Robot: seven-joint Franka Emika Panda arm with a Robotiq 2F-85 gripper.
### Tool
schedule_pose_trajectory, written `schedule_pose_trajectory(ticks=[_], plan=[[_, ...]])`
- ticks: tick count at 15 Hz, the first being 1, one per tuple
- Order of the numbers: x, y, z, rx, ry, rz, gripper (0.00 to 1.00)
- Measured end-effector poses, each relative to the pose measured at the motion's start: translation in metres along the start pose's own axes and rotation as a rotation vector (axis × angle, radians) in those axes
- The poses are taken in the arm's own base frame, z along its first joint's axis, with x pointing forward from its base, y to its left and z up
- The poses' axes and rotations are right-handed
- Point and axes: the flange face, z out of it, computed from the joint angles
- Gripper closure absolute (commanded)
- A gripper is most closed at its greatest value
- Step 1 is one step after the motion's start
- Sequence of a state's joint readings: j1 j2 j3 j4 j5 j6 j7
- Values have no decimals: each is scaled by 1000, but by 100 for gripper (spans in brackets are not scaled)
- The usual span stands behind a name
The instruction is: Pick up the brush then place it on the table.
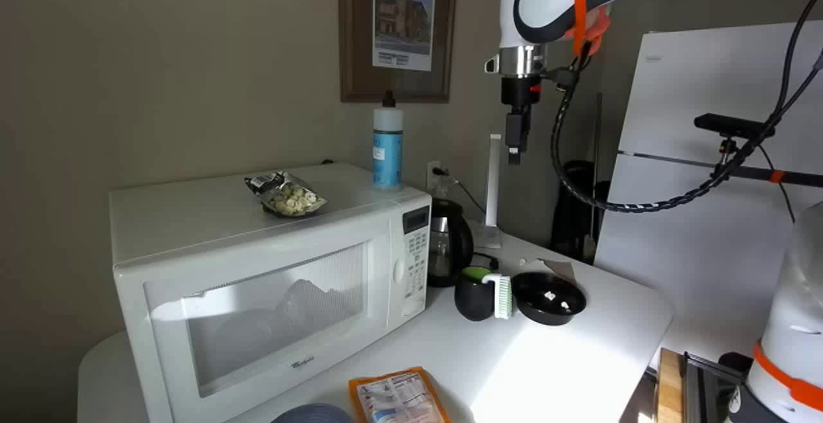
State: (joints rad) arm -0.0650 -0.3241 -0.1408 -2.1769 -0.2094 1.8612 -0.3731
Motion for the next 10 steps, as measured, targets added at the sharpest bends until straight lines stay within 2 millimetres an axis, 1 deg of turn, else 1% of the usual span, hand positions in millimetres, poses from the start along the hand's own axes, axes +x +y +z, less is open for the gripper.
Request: schedule_pose_trajectory(ticks=[3, 5, 7, 8, 10], plan=[[0, 0, 0, 8, 3, 5, 0], [4, -1, 7, 42, 15, 36, 0], [13, -3, 27, 91, 31, 81, 0], [18, -4, 43, 103, 34, 114, 0], [25, -4, 81, 104, 27, 180, 0]])
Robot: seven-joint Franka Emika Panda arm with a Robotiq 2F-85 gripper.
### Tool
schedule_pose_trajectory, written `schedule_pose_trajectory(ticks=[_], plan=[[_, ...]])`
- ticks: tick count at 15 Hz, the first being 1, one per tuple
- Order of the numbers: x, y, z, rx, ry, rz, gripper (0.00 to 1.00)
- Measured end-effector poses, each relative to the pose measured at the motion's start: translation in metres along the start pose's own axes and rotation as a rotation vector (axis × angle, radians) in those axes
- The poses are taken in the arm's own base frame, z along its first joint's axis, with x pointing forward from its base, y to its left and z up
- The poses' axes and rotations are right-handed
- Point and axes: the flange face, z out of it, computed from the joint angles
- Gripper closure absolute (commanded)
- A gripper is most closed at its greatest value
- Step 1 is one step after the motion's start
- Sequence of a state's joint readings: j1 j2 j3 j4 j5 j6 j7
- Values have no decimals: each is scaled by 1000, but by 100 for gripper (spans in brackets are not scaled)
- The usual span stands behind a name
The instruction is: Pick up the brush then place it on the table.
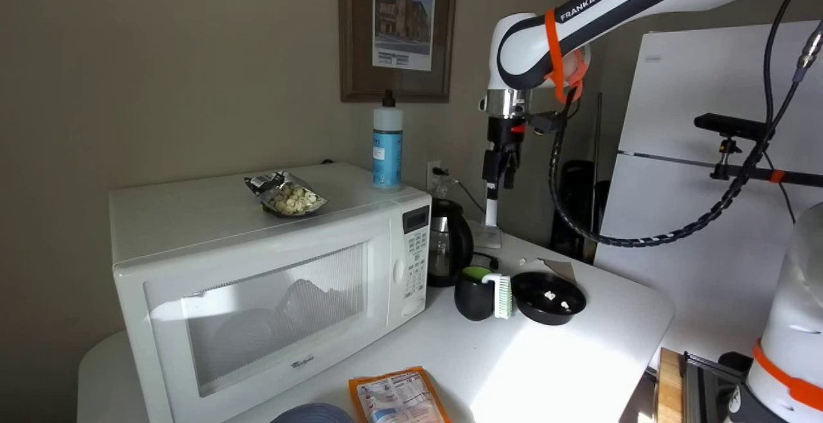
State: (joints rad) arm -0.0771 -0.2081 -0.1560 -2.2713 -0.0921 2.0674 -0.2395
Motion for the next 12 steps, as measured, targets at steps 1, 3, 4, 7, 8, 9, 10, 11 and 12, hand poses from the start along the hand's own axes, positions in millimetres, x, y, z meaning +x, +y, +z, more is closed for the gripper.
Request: schedule_pose_trajectory(ticks=[1, 3, 4, 7, 8, 9, 10, 11, 12], plan=[[2, 3, 21, -1, -6, 34, 0], [2, 12, 66, -2, -32, 95, 0], [1, 18, 88, 1, -55, 122, 0], [-5, 27, 141, 12, -141, 158, 0], [-6, 27, 153, 15, -166, 159, 0], [-7, 27, 162, 17, -185, 156, 0], [-7, 26, 169, 16, -202, 151, 0], [-7, 25, 175, 13, -214, 143, 0], [-7, 23, 179, 10, -223, 136, 0]])
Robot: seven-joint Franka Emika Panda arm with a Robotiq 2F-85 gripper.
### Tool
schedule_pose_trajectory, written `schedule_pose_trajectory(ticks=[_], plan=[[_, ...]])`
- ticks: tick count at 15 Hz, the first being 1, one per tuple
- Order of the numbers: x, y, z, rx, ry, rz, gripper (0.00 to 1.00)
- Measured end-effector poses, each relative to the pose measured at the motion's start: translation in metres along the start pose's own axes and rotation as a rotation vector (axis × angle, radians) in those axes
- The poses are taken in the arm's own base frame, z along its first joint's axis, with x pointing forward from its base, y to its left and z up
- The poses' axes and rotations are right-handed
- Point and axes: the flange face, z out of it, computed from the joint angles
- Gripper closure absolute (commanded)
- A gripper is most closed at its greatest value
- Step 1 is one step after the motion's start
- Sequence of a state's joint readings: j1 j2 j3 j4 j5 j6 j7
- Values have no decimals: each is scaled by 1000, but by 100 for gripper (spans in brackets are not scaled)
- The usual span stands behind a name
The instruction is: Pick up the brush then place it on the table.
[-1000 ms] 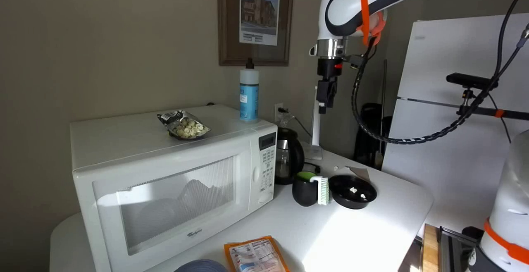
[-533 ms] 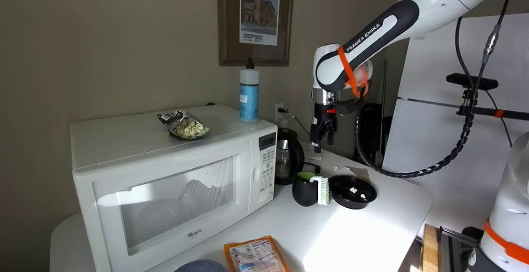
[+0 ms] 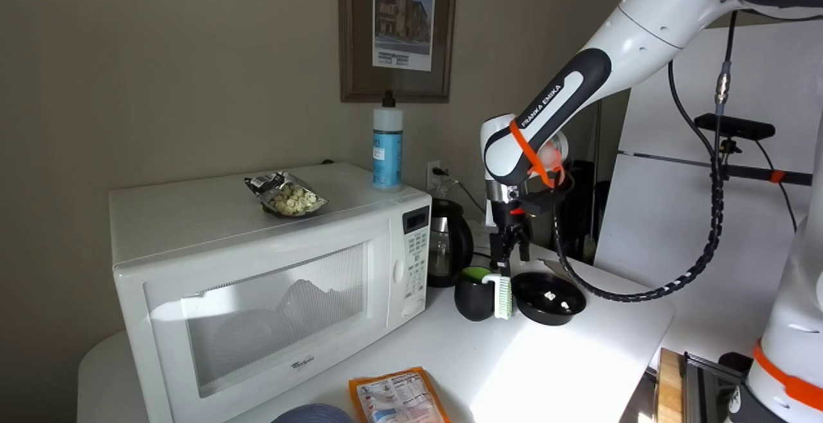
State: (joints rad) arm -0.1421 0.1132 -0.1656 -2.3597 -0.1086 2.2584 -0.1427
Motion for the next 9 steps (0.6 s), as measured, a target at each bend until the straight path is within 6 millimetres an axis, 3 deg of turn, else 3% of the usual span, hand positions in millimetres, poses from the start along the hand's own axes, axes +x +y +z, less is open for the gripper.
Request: schedule_pose_trajectory(ticks=[2, 3, 6, 9], plan=[[4, -4, 4, -5, -8, -14, 0], [6, -7, 4, -7, -9, -24, 12], [15, -17, 0, -12, -10, -63, 29], [24, -26, -1, -16, -18, -94, 31]])
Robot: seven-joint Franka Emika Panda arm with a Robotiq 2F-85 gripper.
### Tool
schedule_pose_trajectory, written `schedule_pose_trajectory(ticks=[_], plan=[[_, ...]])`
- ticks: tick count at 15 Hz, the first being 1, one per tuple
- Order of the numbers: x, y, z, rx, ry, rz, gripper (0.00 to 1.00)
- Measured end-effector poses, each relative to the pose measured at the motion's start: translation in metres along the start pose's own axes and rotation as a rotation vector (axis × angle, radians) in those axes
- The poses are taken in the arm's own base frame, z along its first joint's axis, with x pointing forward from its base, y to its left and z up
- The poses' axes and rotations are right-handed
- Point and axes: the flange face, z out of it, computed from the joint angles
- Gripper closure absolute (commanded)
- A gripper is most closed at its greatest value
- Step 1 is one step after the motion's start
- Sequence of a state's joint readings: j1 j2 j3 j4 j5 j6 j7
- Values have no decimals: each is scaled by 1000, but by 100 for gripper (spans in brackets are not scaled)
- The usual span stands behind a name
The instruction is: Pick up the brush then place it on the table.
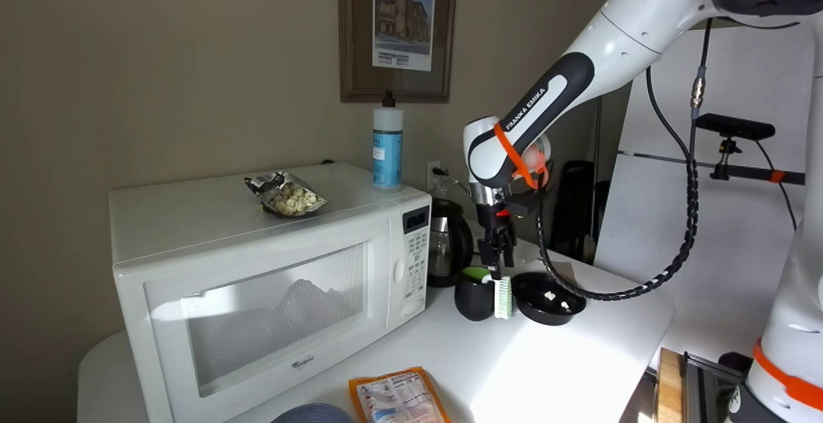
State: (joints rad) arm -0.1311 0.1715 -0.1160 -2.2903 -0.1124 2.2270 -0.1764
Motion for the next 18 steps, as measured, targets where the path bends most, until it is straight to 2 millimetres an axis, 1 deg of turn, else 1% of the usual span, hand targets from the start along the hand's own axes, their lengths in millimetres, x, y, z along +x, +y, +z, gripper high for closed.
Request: schedule_pose_trajectory(ticks=[1, 5, 6, 7, 8, 9, 11, 13, 14, 18], plan=[[3, -1, 0, -1, -5, -7, 29], [12, -1, 3, 2, -29, -38, 39], [14, -1, 3, 2, -33, -46, 39], [16, -1, 3, 3, -43, -53, 44], [17, -1, 4, 3, -50, -58, 60], [19, -1, 4, 4, -59, -64, 66], [21, -1, 5, 7, -75, -76, 83], [23, -1, 6, 9, -91, -88, 95], [24, -1, 5, 10, -98, -93, 94], [26, -2, -1, 13, -111, -114, 94]])
